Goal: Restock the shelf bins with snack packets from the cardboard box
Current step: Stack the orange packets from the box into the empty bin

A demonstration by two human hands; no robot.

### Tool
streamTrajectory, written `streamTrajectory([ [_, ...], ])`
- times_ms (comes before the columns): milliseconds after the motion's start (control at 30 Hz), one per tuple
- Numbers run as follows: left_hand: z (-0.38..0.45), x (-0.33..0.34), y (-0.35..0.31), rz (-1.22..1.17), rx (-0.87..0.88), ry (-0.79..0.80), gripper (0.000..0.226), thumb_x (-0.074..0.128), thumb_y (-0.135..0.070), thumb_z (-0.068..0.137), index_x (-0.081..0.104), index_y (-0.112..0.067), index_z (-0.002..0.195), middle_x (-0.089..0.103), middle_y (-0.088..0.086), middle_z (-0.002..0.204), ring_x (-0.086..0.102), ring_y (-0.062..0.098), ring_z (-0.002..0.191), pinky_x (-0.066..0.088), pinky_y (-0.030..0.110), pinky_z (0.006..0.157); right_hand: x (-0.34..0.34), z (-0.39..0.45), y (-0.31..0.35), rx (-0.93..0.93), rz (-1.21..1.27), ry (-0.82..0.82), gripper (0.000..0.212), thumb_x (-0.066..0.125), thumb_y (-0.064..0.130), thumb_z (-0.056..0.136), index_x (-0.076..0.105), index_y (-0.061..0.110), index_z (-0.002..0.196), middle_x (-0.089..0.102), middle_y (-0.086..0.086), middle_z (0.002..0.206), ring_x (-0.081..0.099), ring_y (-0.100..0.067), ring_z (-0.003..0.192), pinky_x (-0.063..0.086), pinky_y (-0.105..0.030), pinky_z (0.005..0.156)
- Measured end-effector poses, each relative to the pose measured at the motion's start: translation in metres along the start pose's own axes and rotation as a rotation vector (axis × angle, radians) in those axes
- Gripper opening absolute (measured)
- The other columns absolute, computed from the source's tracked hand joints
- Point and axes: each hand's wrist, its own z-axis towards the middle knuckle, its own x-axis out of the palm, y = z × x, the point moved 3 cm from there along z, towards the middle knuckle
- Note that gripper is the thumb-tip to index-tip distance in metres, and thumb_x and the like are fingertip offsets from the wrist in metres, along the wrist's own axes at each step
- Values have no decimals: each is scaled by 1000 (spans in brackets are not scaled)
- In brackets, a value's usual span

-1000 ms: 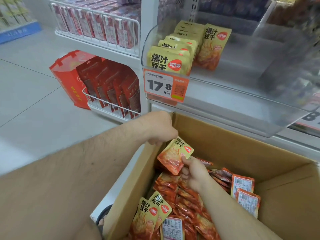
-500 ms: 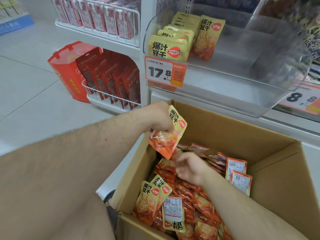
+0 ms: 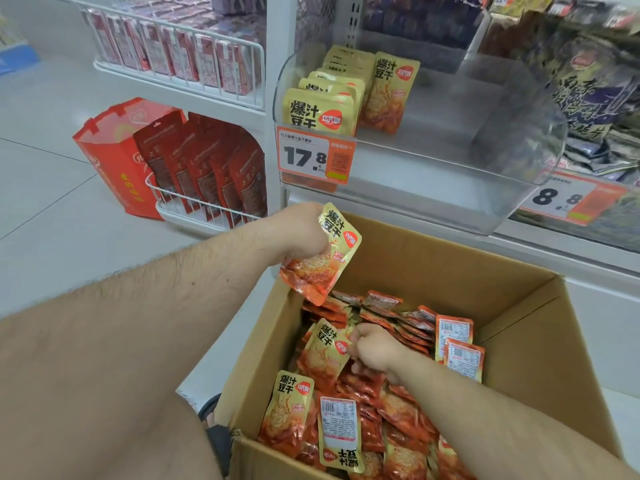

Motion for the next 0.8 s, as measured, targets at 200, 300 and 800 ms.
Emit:
streamTrajectory([
  [200,3,-7,1,-146,-24,-27,31,57,-5,95,55,-19,123,68,3,99,59,16,76,42,25,57,-94,-43,30,-243,264,-205,20,46,-1,97,48,13,83,50,-8,57,44,-16,47,28,-27,47],
  [300,3,-6,0,-265,-52,-40,40,55,-8,97,51,-21,134,67,7,110,60,22,87,38,28,59,-105,-64,57,-355,494,-169,22,41,-2,99,48,12,83,50,-11,58,45,-17,46,29,-29,49],
  [800,-24,13,-45,-586,256,34,8,61,-16,98,63,-24,99,76,2,98,72,23,99,55,48,95,-120,-121,136,-514,563,-544,6,59,9,97,56,6,101,57,-1,60,48,-7,40,42,-23,48],
])
